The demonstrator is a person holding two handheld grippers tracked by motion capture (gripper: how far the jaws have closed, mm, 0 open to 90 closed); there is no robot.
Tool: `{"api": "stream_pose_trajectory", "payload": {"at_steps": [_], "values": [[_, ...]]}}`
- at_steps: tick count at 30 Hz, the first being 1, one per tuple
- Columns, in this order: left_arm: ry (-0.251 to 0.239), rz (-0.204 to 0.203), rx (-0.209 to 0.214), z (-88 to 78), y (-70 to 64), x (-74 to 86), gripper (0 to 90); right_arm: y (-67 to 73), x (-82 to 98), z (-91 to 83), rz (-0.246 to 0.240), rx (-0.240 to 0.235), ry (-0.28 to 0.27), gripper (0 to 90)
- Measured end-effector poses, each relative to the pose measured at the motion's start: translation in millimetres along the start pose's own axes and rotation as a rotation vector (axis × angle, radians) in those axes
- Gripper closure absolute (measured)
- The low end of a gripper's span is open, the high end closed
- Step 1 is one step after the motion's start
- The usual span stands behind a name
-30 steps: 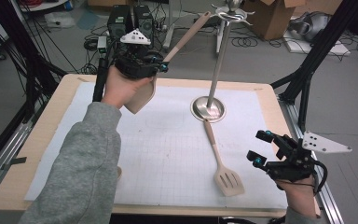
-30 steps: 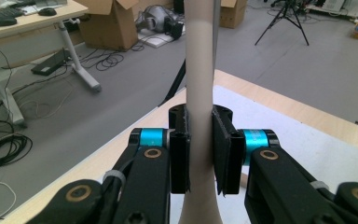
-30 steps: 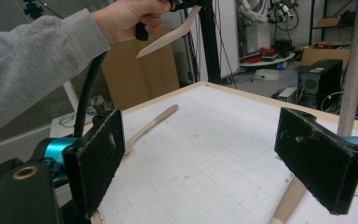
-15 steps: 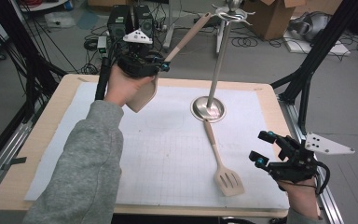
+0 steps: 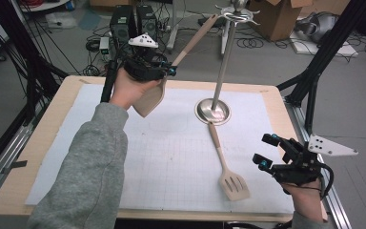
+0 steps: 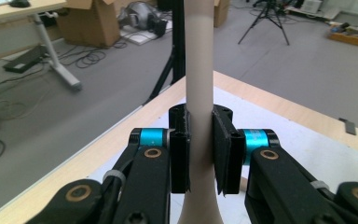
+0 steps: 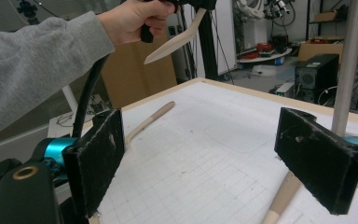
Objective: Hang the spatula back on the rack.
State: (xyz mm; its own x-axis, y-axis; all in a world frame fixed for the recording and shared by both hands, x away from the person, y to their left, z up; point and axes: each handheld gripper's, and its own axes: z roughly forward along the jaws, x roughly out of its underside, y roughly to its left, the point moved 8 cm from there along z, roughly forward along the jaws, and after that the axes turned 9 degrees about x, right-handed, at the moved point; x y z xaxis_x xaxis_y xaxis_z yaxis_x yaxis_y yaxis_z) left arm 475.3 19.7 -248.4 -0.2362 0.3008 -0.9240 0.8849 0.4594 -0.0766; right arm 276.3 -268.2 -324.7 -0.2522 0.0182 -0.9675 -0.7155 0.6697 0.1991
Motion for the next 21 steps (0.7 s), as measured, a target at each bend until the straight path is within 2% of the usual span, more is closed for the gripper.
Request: {"api": "stream_pose_trajectory", "payload": {"at_steps": [9, 21], "values": [[0.014, 0.004, 0.032, 14.6, 2.2, 6.1, 78.1, -3.6, 4.0, 1.8, 0.005, 0.009, 0.014, 14.8], [0.043, 0.011, 0.03, 32.9, 5.9, 13.1, 78.1, -6.3, 5.5, 0.6, 0.016, 0.014, 0.014, 14.8]]}}
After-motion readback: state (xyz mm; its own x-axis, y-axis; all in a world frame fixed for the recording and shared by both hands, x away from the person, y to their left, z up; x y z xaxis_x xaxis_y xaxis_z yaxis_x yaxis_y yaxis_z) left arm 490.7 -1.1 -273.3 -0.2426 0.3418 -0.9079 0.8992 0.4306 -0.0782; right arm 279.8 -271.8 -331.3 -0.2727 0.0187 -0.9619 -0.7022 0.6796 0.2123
